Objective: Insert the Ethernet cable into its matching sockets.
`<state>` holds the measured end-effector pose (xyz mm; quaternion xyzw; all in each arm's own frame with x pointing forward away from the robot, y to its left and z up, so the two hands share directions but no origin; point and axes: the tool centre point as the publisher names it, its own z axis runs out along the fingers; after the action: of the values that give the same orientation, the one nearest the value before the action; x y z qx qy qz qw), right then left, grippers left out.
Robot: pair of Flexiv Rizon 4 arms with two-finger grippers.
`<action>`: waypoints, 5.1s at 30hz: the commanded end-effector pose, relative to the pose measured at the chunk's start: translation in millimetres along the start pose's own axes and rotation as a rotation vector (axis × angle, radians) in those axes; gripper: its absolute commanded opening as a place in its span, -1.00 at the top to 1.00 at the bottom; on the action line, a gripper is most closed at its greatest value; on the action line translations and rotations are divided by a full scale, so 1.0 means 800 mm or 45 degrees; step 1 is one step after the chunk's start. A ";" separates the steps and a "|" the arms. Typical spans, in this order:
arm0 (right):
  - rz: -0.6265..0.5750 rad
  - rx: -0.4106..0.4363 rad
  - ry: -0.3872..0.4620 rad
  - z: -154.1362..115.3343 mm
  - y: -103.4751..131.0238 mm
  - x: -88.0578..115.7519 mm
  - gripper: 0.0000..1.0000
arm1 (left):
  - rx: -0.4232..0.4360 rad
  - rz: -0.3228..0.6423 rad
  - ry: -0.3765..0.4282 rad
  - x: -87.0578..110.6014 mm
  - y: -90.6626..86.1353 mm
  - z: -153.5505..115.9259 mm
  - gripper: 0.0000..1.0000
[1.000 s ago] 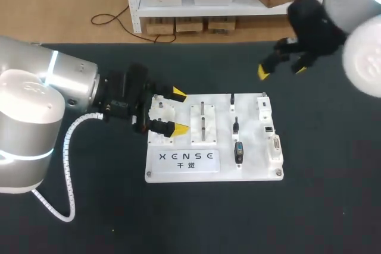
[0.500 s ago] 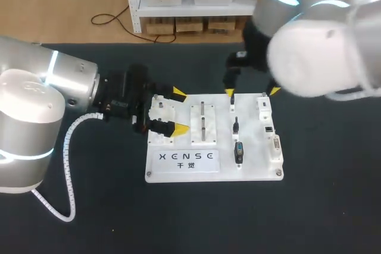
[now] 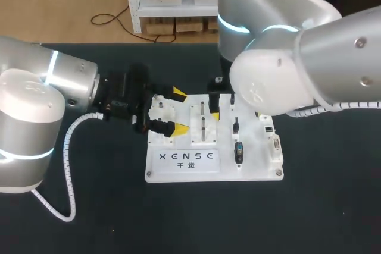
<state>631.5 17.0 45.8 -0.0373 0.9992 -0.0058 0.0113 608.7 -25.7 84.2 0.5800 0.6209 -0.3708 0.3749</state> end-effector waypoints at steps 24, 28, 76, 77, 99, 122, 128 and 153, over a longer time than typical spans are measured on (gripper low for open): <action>-0.034 -0.005 0.033 0.029 0.000 0.011 0.10 | -0.001 0.003 -0.005 0.002 0.000 0.000 -1.00; -0.041 -0.011 0.037 0.032 0.001 0.011 0.07 | -0.001 0.003 -0.005 0.002 0.000 0.000 -1.00; -0.067 -0.002 0.031 -0.005 -0.074 0.014 1.00 | -0.001 0.003 -0.005 0.002 0.000 0.000 -1.00; -0.064 0.002 0.031 -0.004 -0.076 0.014 1.00 | -0.001 0.003 -0.005 0.002 0.000 0.000 -1.00; -0.023 0.016 0.065 0.013 -0.089 0.019 1.00 | -0.001 0.003 -0.005 0.002 0.000 0.000 -1.00; -0.025 0.011 0.075 0.023 -0.092 0.016 1.00 | -0.001 0.003 -0.005 0.002 0.000 0.000 -1.00; -0.022 0.008 0.080 0.024 -0.092 0.016 1.00 | -0.001 0.003 -0.005 0.002 0.000 0.000 -1.00; -0.020 0.015 0.128 0.051 -0.091 0.020 1.00 | -0.001 0.003 -0.005 0.002 0.000 0.000 -1.00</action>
<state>621.4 -57.9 18.9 -0.0446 0.9983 -0.0127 -0.0363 608.7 -25.6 84.2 0.5799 0.6210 -0.3709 0.3748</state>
